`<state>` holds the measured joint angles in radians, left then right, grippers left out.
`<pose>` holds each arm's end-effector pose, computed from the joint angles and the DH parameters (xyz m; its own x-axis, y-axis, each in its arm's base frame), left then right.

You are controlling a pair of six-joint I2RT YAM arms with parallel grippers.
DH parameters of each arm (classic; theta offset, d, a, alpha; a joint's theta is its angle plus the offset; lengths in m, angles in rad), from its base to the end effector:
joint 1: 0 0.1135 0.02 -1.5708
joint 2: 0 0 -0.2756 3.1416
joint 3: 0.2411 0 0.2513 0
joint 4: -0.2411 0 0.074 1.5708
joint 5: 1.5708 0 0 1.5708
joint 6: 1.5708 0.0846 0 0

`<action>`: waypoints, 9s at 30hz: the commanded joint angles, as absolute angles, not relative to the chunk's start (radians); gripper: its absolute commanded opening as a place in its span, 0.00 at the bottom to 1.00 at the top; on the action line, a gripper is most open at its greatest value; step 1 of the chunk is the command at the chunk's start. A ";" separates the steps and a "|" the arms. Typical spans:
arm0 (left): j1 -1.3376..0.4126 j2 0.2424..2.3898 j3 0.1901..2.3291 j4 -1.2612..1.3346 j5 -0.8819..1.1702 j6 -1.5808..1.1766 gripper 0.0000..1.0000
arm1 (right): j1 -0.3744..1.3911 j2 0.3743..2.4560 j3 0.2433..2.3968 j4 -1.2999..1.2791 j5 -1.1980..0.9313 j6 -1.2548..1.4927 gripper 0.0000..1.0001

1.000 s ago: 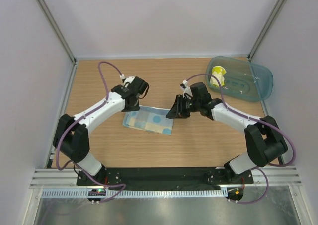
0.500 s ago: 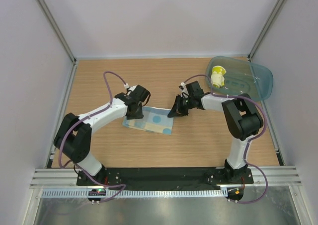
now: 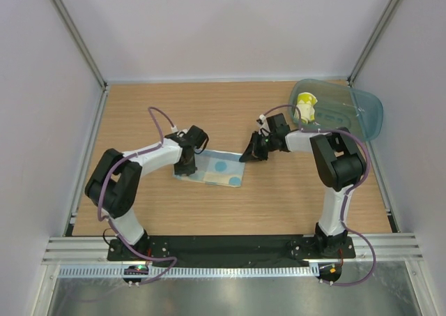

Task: Roll the towels
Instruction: Fold the towel, then roll the towel

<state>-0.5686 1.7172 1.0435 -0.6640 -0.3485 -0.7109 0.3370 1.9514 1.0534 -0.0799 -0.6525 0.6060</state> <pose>0.2884 -0.1500 0.1314 -0.9081 -0.1475 -0.3918 -0.2018 0.9742 0.1010 0.3608 0.1808 0.0988 -0.9753 0.1378 -0.1725 -0.0333 0.6803 0.7321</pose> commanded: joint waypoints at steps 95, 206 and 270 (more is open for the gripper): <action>-1.170 1.916 1.270 -0.578 -0.503 -0.535 0.09 | 0.328 1.058 0.950 -0.677 0.014 0.618 0.68; -0.813 1.356 0.603 -0.209 -0.118 -1.304 0.00 | 0.532 1.373 0.899 -0.235 -0.514 0.518 0.28; -0.615 1.591 0.667 -0.209 0.186 -1.195 0.00 | 0.304 1.734 1.074 0.060 -0.502 0.617 0.52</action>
<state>-0.6186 1.5478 0.6685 -0.1135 0.2054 -1.2270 0.3191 1.8473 1.0985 0.1490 -0.5434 0.6392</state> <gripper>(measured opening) 0.016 0.492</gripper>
